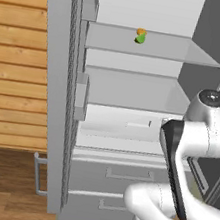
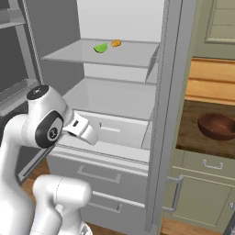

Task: Grab a lemon wedge from the fridge and one ice cube from the ice bowl, and put them in the glass of lemonade.

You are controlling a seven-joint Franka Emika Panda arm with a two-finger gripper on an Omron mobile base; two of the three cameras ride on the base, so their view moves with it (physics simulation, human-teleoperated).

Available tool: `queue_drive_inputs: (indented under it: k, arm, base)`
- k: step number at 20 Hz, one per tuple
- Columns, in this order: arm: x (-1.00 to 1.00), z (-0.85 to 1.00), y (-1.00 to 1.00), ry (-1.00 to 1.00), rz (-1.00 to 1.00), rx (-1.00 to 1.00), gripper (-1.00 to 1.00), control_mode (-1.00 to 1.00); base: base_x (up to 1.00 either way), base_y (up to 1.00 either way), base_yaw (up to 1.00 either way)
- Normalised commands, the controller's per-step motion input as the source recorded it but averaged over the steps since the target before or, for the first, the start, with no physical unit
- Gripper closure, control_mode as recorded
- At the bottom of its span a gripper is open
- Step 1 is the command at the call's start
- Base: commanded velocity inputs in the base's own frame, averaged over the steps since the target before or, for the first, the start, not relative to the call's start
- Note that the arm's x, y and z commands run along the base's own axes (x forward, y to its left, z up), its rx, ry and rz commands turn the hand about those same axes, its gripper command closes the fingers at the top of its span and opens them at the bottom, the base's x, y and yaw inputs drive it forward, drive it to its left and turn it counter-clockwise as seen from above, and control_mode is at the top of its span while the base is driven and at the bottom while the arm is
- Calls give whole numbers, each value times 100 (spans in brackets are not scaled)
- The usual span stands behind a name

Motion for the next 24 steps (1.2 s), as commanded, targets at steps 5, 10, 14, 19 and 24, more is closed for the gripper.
queue_drive_inputs:
  k: [5, 10, 14, 19, 24]
  arm:
    - [5, 0, 1, 5, 4, 0, -100, -100]
    - [0, 0, 0, 0, 0, 0, -100, 100]
    - [0, 0, 0, 0, 0, 0, -100, 100]
    - [0, 0, 0, 0, 0, 0, -100, 100]
    - [0, 0, 0, 0, 0, 0, -100, 100]
  base:
    - [0, 0, 0]
    - [11, 49, 0]
    - [16, 31, 0]
    - [69, 5, -5]
    - [62, 24, -9]
